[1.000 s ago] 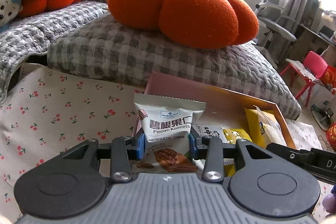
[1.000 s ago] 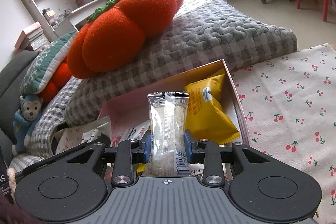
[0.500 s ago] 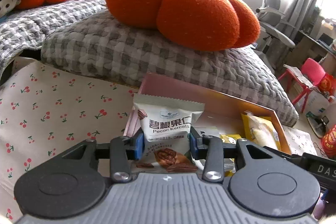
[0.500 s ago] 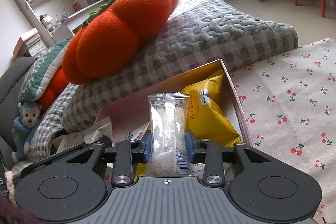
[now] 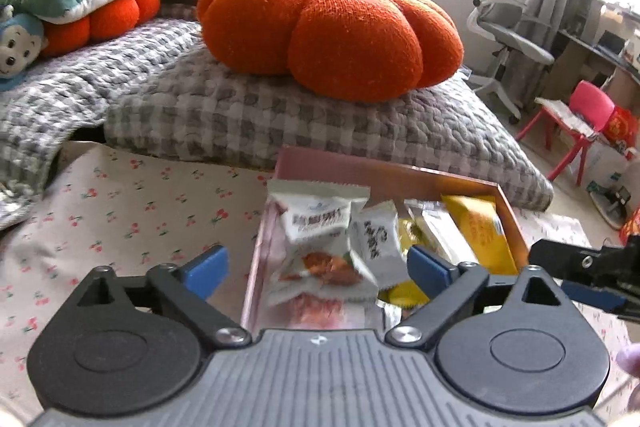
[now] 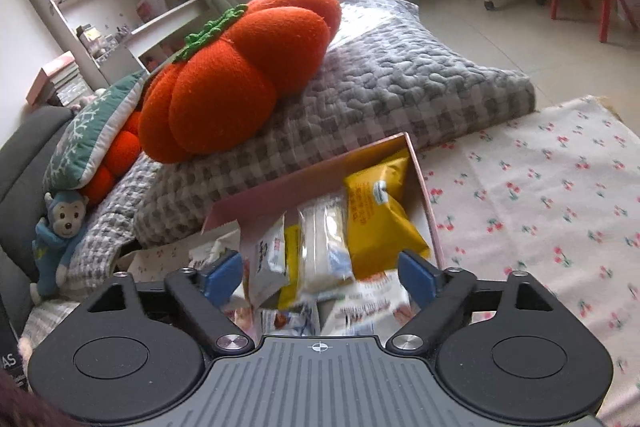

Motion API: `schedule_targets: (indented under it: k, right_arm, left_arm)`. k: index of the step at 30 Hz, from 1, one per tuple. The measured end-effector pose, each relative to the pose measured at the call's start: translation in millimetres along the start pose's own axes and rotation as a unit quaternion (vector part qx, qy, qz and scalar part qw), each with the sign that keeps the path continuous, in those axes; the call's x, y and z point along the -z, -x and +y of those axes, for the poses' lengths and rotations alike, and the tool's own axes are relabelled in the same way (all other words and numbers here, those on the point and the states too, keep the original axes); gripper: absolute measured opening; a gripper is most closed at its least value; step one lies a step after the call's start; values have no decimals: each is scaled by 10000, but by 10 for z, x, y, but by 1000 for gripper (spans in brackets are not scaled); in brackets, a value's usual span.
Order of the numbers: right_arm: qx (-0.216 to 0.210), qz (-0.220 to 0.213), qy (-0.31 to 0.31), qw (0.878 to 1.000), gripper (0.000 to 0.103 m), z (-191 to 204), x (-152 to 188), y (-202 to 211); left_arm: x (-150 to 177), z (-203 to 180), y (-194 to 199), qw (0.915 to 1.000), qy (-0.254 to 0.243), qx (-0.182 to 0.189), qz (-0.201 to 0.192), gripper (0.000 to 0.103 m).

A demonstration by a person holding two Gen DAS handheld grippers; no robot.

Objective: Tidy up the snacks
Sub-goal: 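Carry both snacks into the box and open both tools to release, then move both tools back and lower the left tool onto the orange pack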

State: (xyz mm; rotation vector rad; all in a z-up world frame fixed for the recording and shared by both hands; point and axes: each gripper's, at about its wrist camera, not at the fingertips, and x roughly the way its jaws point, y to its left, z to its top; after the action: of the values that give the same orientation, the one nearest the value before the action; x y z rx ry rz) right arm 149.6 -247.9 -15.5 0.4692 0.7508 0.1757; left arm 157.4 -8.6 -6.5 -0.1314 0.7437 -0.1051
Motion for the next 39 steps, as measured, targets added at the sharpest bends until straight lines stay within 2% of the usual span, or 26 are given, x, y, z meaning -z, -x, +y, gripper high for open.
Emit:
schedule_targets:
  k: [3,7,9,15,21,25,29,35,39]
  right_arm:
    - [78,104,-7,9999,90,4,62,113]
    - [216,164,122,9996,91,11,144,276]
    - [265,167,154,9994,95,-2,177,364]
    - [374,161,297,9987,96,-110,311,577]
    - [547,224,644,9962,96,-201,514,677]
    - [554,275,998,9931,96,-198,647,716]
    - [539,331,1319,9892,96,-173,795,695]
    - [275,351,1798,9827,97,-60,1067,650]
    - [99,441,2130,9760,97,40,1216,579]
  left_arm:
    - [69,5,122,9998,-122,-112,132,102]
    - [167,23,269,9991,-248,-254,243,103]
    - [216,32,335,9984,-318,-309,346,103]
    - [408,103,510,9976,-410,-242,503,103]
    - [630,239,487,9964,-499,-175,667,103]
    - [786,346,394,9949,-594,132,808,103]
    - [918,421,286,9913,-1002,306,801,103]
    - [1073,515,215,9806,-1672,665,781,103]
    - [1059,507,213,9709,-2104,840,770,103]
